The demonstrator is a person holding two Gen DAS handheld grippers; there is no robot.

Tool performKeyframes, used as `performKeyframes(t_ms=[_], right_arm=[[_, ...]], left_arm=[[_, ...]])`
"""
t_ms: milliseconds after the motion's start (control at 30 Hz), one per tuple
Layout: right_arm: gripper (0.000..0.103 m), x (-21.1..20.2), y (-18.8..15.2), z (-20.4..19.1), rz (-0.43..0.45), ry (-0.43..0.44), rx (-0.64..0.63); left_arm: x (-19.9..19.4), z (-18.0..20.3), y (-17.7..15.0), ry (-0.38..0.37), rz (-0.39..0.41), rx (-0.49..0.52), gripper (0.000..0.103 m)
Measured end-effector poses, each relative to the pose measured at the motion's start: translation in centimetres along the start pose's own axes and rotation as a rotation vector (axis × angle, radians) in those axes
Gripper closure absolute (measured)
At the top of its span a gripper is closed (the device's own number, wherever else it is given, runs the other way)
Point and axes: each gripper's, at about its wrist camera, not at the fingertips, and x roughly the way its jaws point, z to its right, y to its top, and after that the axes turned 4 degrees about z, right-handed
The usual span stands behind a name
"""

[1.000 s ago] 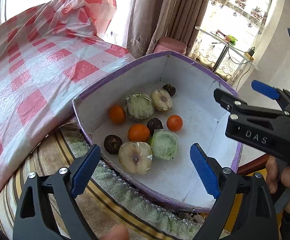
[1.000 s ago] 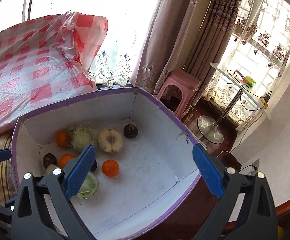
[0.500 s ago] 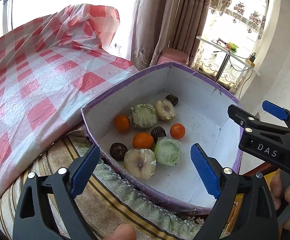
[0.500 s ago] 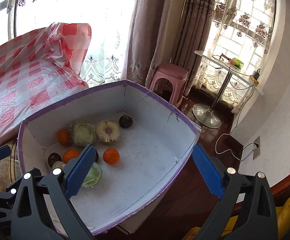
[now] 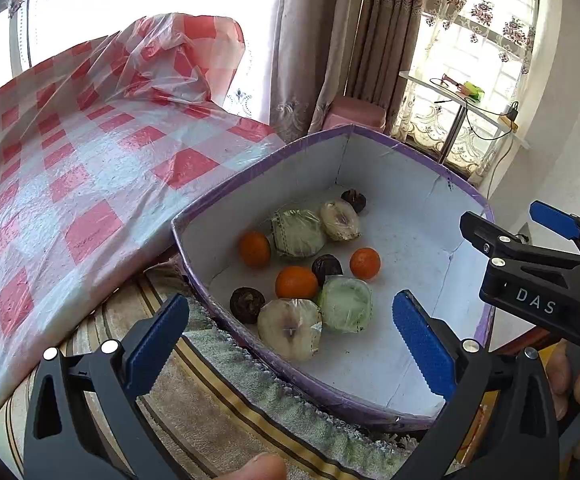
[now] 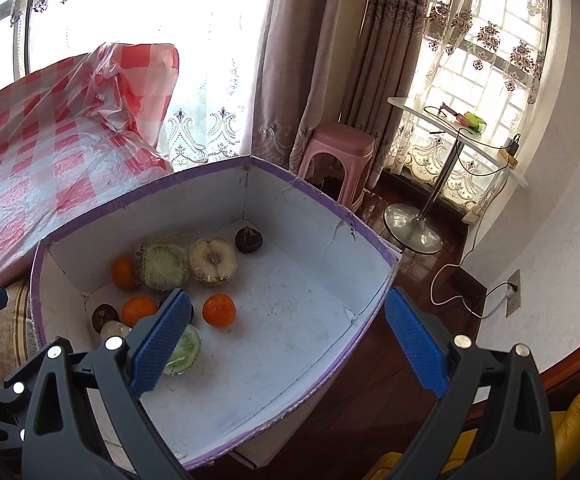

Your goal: Organize fruits

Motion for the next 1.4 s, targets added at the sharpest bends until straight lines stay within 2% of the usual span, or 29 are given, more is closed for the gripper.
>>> performKeyframes(t_ms=[1400], right_arm=[[0.005, 0.94, -0.44, -0.17, -0.029, 0.009, 0.007]], left_arm=[[0.27, 0.19, -0.01, -0.012, -0.012, 0.001, 0.004]])
